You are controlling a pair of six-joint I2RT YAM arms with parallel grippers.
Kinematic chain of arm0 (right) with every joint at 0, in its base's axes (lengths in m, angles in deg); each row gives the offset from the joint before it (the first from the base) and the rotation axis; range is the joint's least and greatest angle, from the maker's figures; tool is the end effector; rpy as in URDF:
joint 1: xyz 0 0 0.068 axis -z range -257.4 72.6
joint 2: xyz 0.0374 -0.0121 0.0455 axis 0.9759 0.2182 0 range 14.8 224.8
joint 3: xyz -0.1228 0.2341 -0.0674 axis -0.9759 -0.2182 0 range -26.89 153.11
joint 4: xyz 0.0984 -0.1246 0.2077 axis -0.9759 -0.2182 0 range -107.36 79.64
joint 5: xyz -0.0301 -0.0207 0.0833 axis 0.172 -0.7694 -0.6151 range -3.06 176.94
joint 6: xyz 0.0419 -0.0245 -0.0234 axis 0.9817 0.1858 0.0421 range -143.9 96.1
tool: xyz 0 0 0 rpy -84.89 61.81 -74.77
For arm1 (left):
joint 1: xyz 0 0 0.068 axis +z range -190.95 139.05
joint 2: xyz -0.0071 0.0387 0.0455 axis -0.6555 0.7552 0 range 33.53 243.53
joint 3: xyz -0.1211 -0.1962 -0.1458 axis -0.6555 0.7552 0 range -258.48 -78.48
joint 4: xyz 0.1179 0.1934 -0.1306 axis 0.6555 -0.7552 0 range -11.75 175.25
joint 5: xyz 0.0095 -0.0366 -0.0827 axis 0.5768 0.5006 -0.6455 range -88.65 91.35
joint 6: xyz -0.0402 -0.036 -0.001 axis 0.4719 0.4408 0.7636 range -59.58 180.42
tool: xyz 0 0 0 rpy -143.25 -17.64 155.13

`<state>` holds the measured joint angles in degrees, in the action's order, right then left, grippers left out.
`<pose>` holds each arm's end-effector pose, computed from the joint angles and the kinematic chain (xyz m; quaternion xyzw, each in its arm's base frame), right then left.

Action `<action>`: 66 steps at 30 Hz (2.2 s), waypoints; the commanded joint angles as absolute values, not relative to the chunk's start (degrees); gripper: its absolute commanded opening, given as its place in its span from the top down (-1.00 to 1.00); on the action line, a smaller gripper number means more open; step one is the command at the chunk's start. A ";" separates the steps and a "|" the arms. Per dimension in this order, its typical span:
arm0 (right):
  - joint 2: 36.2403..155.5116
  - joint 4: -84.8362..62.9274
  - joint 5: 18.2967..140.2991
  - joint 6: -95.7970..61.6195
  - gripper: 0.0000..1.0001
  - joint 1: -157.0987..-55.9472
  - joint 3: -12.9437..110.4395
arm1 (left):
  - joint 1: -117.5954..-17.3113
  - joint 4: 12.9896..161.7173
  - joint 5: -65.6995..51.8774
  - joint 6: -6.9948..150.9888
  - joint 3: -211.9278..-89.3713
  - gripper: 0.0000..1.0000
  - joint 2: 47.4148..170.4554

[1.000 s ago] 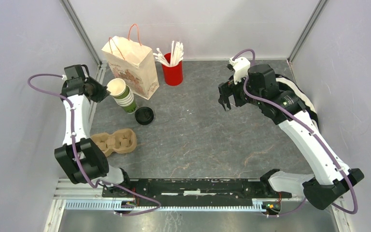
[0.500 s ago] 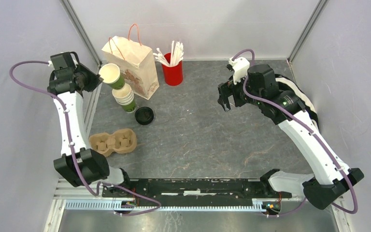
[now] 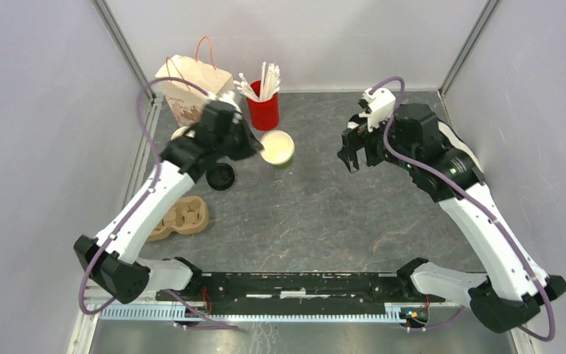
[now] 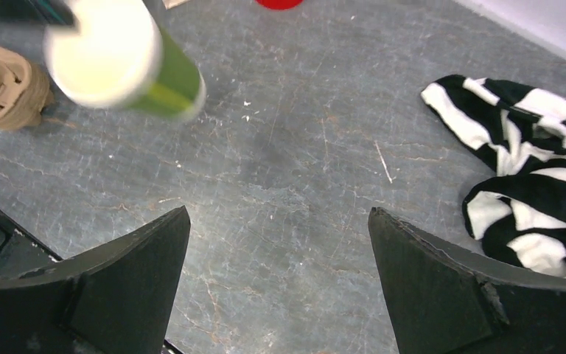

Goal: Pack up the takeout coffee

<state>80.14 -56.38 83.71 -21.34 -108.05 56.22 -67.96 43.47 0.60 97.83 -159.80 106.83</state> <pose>0.1894 0.1147 0.4334 -0.2223 0.8288 0.1698 0.4846 0.2399 -0.1228 0.3990 -0.0769 0.8786 -0.2561 0.3957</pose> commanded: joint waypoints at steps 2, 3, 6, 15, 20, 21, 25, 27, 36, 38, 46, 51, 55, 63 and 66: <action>72.59 -56.71 88.44 -18.79 -0.96 -108.34 55.19 | -86.53 50.83 9.97 102.41 -156.64 0.96 113.69; 71.65 -57.01 88.84 -18.40 -0.96 -108.28 54.76 | -88.90 51.38 10.17 102.80 -156.97 0.96 114.94; 68.46 -57.98 90.64 -16.99 -0.96 -108.34 53.52 | -93.81 56.08 8.08 104.15 -156.08 0.96 120.49; 63.40 -61.18 94.62 -15.27 -0.96 -108.30 54.20 | -101.88 58.29 4.66 101.19 -161.52 0.96 134.16; 62.09 -61.56 94.51 -14.71 -0.96 -108.35 53.37 | -102.91 58.35 5.28 100.08 -162.75 0.96 135.95; 61.96 -61.58 94.48 -14.73 -0.96 -108.40 53.36 | -102.92 58.30 5.45 99.98 -162.86 0.96 136.00; 61.88 -61.42 94.17 -14.76 -0.96 -108.27 53.22 | -102.89 58.39 5.02 99.80 -163.12 0.95 136.34; 61.90 -61.15 93.80 -14.70 -0.96 -108.33 53.11 | -102.92 58.44 4.68 99.72 -163.12 0.75 136.36; 61.77 -61.19 94.88 -15.98 -0.96 -108.33 52.65 | -98.54 46.89 13.22 99.55 -156.44 -0.42 120.79; 61.86 -60.33 93.99 -15.97 -0.96 -108.39 51.25 | -93.56 43.58 14.06 100.23 -152.21 -0.43 115.00; 65.00 -56.50 89.56 -16.70 -0.96 -108.33 48.47 | -70.62 38.43 10.49 88.20 -145.97 -0.55 111.08; 67.62 -56.01 88.14 -17.77 -0.96 -108.27 48.71 | -62.06 38.71 6.26 84.49 -149.71 -0.39 120.66; 68.99 -56.00 88.48 -18.36 -0.96 -108.33 48.44 | -58.36 40.14 3.55 81.83 -152.60 -0.26 126.62; 72.24 -55.65 90.52 -20.78 -0.96 -108.23 49.14 | -55.56 40.01 3.23 78.96 -158.25 -0.03 134.59; 73.01 -55.36 90.57 -21.27 -0.96 -108.21 49.23 | -55.00 40.08 2.17 78.75 -159.74 0.08 136.82</action>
